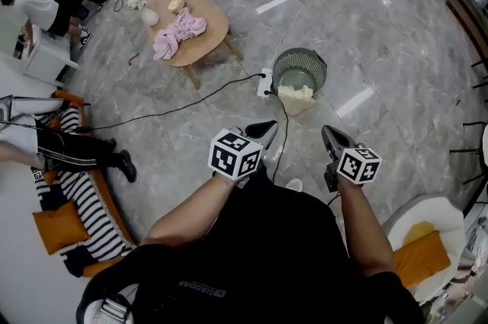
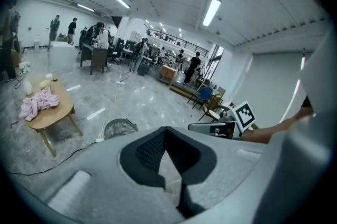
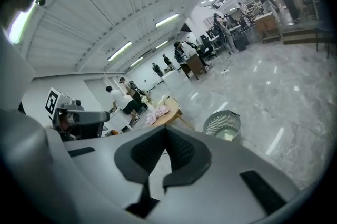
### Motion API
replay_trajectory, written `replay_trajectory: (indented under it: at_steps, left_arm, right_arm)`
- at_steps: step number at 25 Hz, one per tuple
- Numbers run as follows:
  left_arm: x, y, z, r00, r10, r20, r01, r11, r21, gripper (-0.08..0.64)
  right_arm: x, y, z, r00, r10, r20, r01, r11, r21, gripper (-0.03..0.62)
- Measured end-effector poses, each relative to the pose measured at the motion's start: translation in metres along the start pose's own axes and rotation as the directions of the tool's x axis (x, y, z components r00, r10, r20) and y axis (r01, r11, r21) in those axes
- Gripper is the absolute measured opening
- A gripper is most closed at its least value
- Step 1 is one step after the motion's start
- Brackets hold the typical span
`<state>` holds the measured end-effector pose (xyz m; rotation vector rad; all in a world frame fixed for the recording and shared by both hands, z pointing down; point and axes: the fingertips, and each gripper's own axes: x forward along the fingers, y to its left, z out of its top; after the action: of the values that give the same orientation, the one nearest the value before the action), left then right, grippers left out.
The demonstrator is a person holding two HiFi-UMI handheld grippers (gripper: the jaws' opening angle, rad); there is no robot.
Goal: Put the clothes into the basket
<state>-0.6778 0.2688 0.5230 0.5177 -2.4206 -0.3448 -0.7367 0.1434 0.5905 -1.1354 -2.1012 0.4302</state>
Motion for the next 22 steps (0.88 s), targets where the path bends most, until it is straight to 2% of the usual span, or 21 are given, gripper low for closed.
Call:
replay_trajectory:
  at_steps: [5,13,22]
  left_arm:
    - [-0.025,-0.03,-0.01,0.998,0.012,0.056,-0.012,1.0,-0.012,0.0]
    - [-0.052,-0.032,-0.024,0.998,0.025,0.063,-0.023,1.0,-0.021,0.0]
    - [-0.073,-0.006,0.004,0.997,-0.058,0.055,0.054,0.996,0.076,0.001]
  right_arm:
    - [-0.031,0.028,-0.008,0.999,0.039,-0.007,-0.04,0.996,-0.077,0.014]
    - [-0.059,0.062,-0.014,0.999,0.049,0.018,-0.049,0.998,-0.043,0.014]
    - [-0.049,0.107,-0.01,0.996,-0.022,0.083,0.028,0.997,-0.073,0.014]
